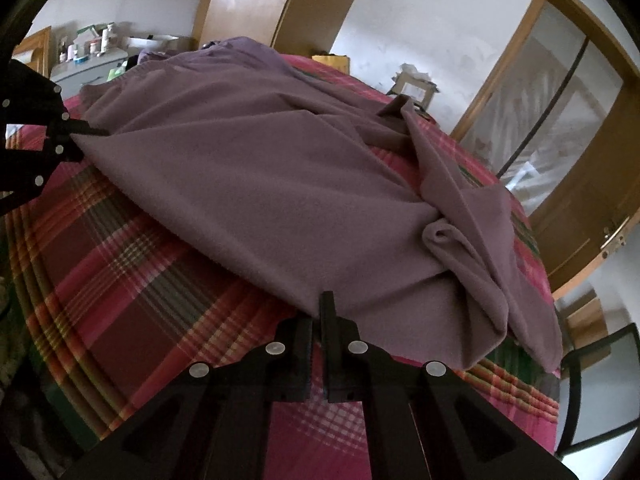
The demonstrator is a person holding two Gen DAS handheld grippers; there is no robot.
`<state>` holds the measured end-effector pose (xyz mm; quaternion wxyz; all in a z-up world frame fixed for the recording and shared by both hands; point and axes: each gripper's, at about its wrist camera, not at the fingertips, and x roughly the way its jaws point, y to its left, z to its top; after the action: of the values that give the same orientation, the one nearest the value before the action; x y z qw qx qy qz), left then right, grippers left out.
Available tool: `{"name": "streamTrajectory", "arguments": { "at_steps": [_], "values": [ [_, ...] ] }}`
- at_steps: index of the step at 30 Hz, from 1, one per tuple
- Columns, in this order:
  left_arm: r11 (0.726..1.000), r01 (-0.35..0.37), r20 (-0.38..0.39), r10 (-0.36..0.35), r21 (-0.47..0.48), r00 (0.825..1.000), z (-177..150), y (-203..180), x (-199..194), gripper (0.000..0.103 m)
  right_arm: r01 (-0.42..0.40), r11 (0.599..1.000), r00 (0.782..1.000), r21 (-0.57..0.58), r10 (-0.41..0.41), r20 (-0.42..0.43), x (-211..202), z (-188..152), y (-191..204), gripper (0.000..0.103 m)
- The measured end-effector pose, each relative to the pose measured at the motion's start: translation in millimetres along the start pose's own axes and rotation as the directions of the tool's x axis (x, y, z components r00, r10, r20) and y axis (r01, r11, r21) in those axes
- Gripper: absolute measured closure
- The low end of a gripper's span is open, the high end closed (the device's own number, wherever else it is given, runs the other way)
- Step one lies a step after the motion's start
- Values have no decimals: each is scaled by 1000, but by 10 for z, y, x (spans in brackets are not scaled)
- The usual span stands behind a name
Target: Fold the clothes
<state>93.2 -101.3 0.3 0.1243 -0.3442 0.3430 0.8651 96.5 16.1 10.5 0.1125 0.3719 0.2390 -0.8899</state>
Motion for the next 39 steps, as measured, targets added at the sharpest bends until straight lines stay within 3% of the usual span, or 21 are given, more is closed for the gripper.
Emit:
{"name": "streamTrajectory", "arguments": {
  "at_steps": [7,12,16,21,24,31,36,39],
  "values": [
    [999,-23,9,22,50,1000,-29,-51,3,99,-29,999,1000,18,29,-11,-30,-33,-22,97],
    [997,20,10,-21,80,1000,-114,-3,-85,96,-51,999,998,5,52,-29,-59,-34,-48,93],
    [996,86,-5,-86,10,996,-189,203,-146,95,-99,995,994,30,100,-39,-98,-66,-123,86],
    [996,78,-4,-78,-53,997,-153,401,-168,95,-148,982,988,113,151,-17,-231,-123,-325,85],
    [996,62,13,-62,-56,998,-40,439,-148,95,-103,978,995,180,105,3,-301,-149,-530,85],
    [988,132,29,-130,-82,991,211,453,-120,95,40,935,999,352,-47,12,-342,-228,-1036,82],
    [984,168,38,-166,-58,985,295,412,-157,95,62,916,998,396,-64,-7,-309,-325,-1206,82],
    [986,161,-1,-161,-42,987,244,447,-145,95,70,912,997,404,-72,-9,-284,-347,-1287,82]
  ]
}}
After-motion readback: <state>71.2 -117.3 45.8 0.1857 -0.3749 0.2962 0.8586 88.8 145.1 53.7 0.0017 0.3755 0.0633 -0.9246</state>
